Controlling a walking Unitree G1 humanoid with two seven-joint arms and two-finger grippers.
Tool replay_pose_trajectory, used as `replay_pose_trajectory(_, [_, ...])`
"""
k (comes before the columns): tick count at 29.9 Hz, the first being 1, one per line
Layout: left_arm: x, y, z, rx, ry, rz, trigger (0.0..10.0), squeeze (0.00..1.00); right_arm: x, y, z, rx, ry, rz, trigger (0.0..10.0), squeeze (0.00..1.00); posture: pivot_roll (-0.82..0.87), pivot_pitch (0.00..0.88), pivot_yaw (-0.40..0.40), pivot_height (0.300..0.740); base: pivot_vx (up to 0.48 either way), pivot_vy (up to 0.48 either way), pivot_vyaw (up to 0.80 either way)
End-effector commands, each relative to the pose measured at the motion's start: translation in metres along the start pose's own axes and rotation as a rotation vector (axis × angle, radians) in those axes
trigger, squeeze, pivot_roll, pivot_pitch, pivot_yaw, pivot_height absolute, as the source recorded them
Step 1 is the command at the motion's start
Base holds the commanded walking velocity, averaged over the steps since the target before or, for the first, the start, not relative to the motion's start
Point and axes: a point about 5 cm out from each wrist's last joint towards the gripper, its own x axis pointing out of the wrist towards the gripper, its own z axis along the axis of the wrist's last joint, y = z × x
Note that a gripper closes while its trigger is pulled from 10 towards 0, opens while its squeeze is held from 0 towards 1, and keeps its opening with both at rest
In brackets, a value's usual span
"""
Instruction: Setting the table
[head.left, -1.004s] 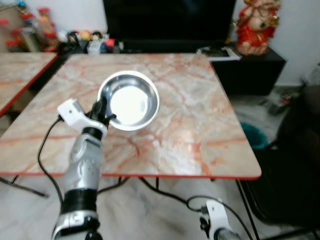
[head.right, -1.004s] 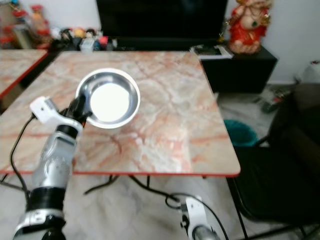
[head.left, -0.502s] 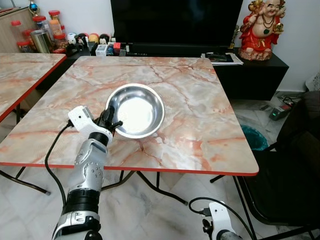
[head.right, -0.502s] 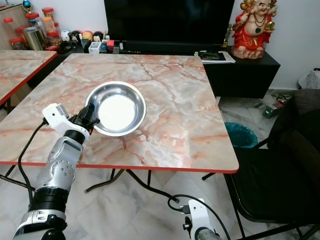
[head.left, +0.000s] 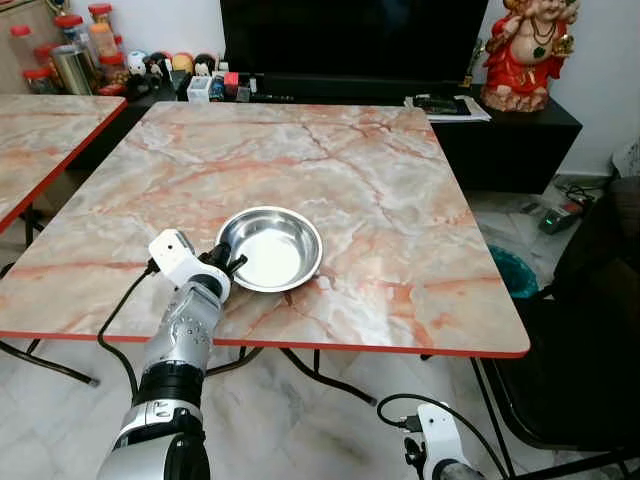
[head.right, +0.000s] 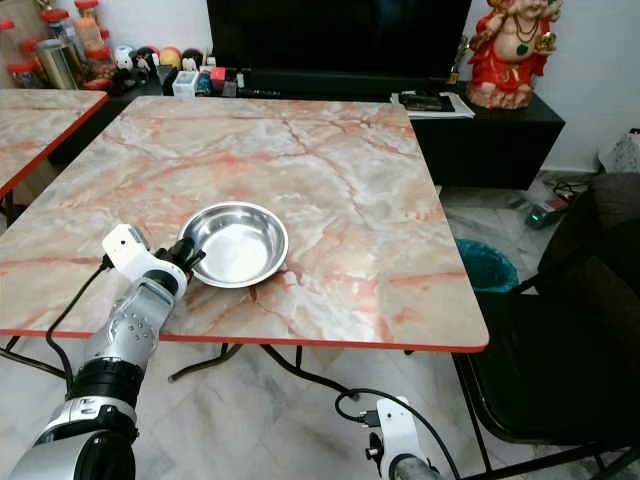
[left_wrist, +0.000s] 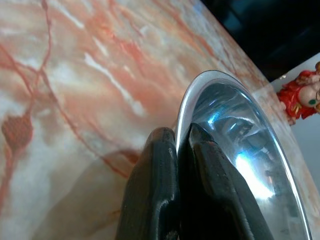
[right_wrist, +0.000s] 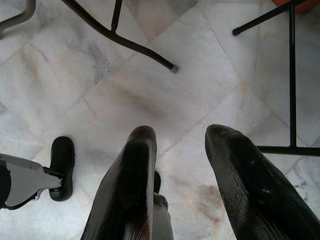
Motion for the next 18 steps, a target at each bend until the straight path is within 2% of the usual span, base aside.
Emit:
replay_pose_trajectory(1, [0.002,-0.007,0.004,-0.004,0.005,-0.009,10.0,0.00,0.000,-0.001,-0.001,0.005,0.002,-0.002,10.0,0.00,0.00,0.000,-0.019,0.719,0.000,0.000,0.00])
replay_pose_trajectory(7, [-0.002,0.003,-0.001,0.006,0.044,0.052,10.0,0.00,0.000,0.001,0.000,0.005,0.000,0.005,10.0,0.00,0.00,0.000,-0.019,0.719,0.000,0.000,0.00])
replay_pose_trajectory(16, [-0.005,0.006,-0.006,-0.004,0.084,0.075,10.0,0.00,0.000,0.002,0.000,0.002,0.002,0.007,10.0,0.00,0.01,0.000,-0.019,0.719,0.000,0.000,0.00])
replay_pose_trajectory(17, [-0.005,0.006,-0.007,-0.009,0.089,0.077,10.0,0.56,0.000,0.002,0.000,0.002,0.002,0.007,10.0,0.00,0.01,0.000,-0.019,0.719,0.000,0.000,0.00])
replay_pose_trajectory(18, [-0.005,0.007,-0.007,-0.012,0.095,0.080,10.0,0.94,0.000,0.002,0.000,0.003,0.003,0.008,10.0,0.00,0.00,0.000,-0.018,0.719,0.000,0.000,0.00])
